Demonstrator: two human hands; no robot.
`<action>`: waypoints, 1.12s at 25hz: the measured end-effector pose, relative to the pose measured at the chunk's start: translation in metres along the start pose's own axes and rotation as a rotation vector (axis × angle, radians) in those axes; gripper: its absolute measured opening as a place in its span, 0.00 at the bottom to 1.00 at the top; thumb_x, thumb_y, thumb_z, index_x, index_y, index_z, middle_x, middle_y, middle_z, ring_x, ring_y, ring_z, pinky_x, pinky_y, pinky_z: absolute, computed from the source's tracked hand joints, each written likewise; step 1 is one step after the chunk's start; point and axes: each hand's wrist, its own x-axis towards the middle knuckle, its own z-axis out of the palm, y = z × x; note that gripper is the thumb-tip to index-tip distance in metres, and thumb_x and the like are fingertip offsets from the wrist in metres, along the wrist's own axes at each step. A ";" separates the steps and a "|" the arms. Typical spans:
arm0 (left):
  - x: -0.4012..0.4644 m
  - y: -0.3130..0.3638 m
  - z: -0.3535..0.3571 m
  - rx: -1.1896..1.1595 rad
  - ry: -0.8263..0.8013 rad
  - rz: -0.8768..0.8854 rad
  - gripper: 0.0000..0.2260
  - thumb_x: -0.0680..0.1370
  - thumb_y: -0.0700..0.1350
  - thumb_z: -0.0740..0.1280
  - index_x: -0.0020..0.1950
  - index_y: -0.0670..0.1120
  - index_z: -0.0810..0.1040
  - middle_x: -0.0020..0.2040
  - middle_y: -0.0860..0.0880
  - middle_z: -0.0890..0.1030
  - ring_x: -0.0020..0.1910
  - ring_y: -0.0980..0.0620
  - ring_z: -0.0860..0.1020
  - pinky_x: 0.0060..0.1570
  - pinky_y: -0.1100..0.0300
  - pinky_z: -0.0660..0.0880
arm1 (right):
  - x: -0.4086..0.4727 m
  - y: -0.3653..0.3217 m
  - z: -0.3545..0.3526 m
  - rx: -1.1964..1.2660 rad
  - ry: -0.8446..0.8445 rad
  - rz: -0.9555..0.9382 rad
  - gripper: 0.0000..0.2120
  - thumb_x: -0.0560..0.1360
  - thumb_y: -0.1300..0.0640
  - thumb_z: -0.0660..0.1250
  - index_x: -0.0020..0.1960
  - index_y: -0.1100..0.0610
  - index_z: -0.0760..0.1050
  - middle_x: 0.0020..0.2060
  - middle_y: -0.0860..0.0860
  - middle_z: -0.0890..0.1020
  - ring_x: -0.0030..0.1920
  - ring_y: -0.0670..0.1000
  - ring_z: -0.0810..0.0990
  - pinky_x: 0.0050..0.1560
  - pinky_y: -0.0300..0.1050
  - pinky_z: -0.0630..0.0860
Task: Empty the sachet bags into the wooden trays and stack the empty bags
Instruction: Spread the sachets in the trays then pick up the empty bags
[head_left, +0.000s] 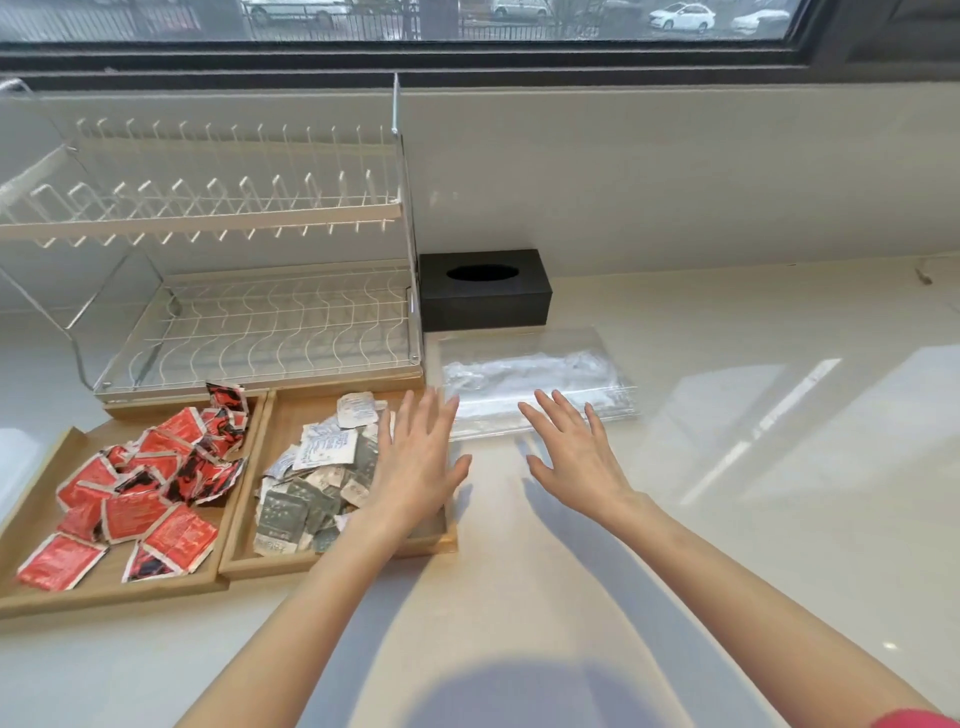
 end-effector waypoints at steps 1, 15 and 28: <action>0.005 0.008 0.007 0.013 -0.014 -0.003 0.29 0.77 0.52 0.59 0.74 0.50 0.49 0.76 0.45 0.48 0.75 0.45 0.44 0.72 0.47 0.42 | 0.000 0.012 -0.001 -0.013 -0.014 0.009 0.28 0.77 0.56 0.57 0.74 0.52 0.51 0.76 0.51 0.50 0.76 0.51 0.45 0.73 0.53 0.39; 0.083 0.052 0.070 0.129 -0.164 -0.068 0.25 0.77 0.43 0.55 0.73 0.46 0.52 0.76 0.46 0.54 0.75 0.44 0.50 0.71 0.45 0.46 | 0.056 0.124 0.023 -0.261 0.088 -0.044 0.31 0.61 0.70 0.71 0.63 0.61 0.72 0.61 0.57 0.78 0.65 0.56 0.73 0.65 0.58 0.67; 0.034 0.056 0.090 0.158 0.074 0.047 0.12 0.66 0.42 0.74 0.47 0.52 0.79 0.41 0.55 0.85 0.40 0.51 0.83 0.29 0.58 0.76 | 0.012 0.130 0.032 -0.099 0.156 -0.038 0.18 0.57 0.69 0.71 0.43 0.54 0.79 0.36 0.49 0.82 0.36 0.53 0.82 0.39 0.42 0.76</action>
